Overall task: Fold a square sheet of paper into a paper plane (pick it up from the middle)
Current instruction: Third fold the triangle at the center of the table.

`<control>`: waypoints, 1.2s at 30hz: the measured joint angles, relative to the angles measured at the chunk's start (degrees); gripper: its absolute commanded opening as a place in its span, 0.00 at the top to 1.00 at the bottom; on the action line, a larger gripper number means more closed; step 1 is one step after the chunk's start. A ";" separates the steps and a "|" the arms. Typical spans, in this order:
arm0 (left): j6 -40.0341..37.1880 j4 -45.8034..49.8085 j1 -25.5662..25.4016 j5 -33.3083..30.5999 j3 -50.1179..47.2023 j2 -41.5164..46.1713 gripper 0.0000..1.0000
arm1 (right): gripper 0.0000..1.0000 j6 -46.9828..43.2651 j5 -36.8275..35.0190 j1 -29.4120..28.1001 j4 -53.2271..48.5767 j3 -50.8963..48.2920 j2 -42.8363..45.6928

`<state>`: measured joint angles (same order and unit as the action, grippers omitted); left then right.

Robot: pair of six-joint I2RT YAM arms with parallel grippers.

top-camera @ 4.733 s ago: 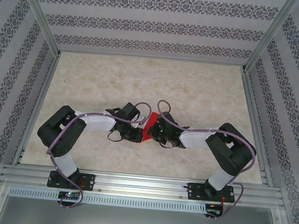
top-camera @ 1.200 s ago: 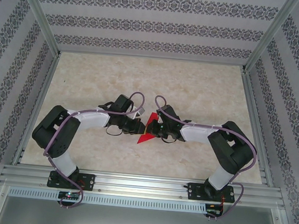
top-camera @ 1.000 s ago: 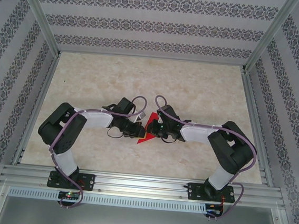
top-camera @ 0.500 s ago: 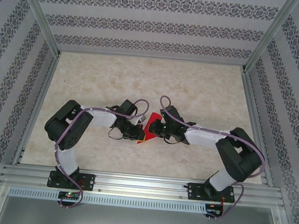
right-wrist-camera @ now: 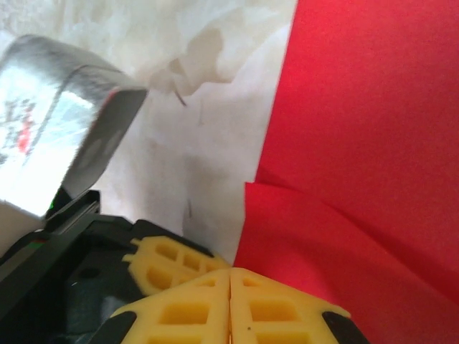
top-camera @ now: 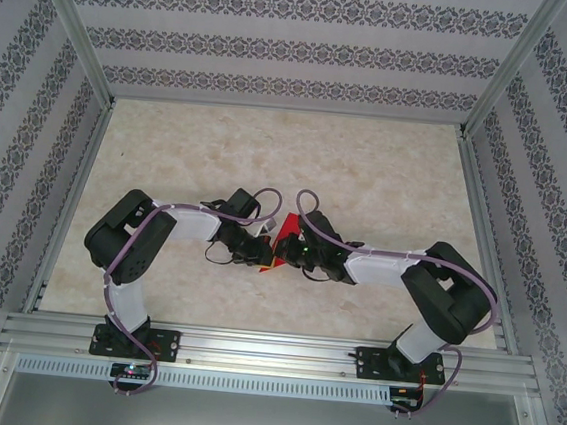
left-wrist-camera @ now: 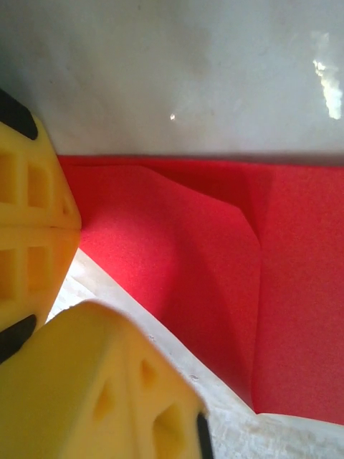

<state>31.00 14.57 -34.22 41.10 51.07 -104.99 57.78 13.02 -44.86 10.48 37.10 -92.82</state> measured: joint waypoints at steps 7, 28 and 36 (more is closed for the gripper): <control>-0.13 0.02 -0.04 -0.15 0.00 0.07 0.95 | 0.92 2.21 -1.22 -0.15 3.02 -3.04 -0.31; -1.84 -0.22 -0.09 -1.36 0.20 0.09 0.99 | 0.91 2.78 2.14 4.42 5.38 -5.05 -1.70; -2.12 -0.26 -0.09 -1.33 0.20 0.09 0.99 | 0.90 2.03 2.34 9.99 4.28 -5.53 -0.85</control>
<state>28.88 14.31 -34.30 39.77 51.27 -104.90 59.81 15.35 -34.87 14.76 31.57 -93.67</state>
